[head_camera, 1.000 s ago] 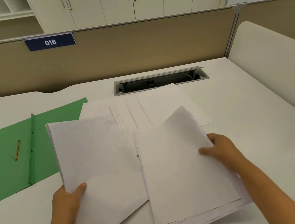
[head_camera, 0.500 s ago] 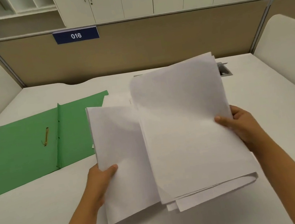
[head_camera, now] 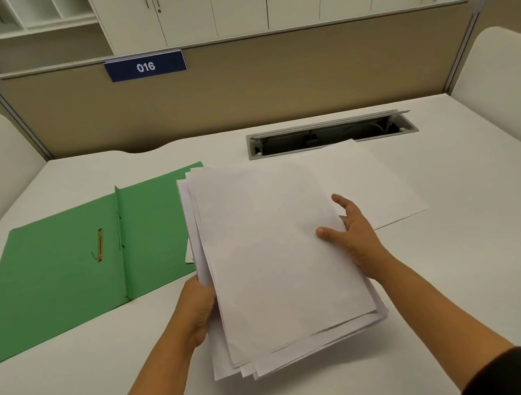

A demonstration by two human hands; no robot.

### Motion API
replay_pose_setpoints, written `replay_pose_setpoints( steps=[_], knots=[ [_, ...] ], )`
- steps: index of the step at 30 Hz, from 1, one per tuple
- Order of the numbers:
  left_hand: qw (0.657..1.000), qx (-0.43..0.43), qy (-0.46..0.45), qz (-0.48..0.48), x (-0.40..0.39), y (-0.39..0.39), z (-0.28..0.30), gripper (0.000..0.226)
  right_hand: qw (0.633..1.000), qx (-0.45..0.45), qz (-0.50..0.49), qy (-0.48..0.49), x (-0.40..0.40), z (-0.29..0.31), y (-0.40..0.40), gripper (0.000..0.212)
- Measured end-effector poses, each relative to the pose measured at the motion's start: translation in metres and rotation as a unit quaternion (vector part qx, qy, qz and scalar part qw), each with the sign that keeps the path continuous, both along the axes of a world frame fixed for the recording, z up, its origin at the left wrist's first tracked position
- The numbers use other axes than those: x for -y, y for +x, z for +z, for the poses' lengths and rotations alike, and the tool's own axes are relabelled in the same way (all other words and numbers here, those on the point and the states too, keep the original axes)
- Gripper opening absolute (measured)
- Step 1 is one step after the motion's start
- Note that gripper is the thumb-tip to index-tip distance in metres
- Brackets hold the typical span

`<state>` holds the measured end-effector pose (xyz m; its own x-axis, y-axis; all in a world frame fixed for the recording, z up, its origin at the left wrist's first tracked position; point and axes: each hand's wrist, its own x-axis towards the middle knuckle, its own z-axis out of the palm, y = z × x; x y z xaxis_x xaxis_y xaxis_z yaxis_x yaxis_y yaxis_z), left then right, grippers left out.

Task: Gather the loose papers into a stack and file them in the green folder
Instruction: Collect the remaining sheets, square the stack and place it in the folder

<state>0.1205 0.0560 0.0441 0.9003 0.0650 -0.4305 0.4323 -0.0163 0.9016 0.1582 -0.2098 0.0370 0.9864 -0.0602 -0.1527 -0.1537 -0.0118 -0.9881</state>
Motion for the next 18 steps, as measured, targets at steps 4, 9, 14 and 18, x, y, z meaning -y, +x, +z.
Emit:
replay_pose_setpoints(
  steps=[4, 9, 14, 18],
  knots=[
    [0.999, 0.021, -0.019, -0.019, -0.004, 0.006, -0.004, 0.023, 0.999, -0.026, 0.01, 0.047, -0.007, 0.003, 0.002, 0.056],
    [0.997, 0.056, -0.02, -0.053, -0.011, 0.011, 0.0, 0.024, 0.99, -0.064, 0.071, 0.105, -0.01, 0.002, -0.001, 0.052],
    [0.97, 0.123, -0.205, -0.031, -0.02, 0.016, 0.017, 0.035, 0.995, 0.011, 0.002, 0.096, -0.022, 0.022, 0.001, 0.039],
    [0.959, 0.214, -0.17, -0.074, -0.023, 0.026, 0.038, 0.089, 0.994, 0.091, -0.014, 0.062, -0.03, 0.041, 0.003, 0.037]
  ],
)
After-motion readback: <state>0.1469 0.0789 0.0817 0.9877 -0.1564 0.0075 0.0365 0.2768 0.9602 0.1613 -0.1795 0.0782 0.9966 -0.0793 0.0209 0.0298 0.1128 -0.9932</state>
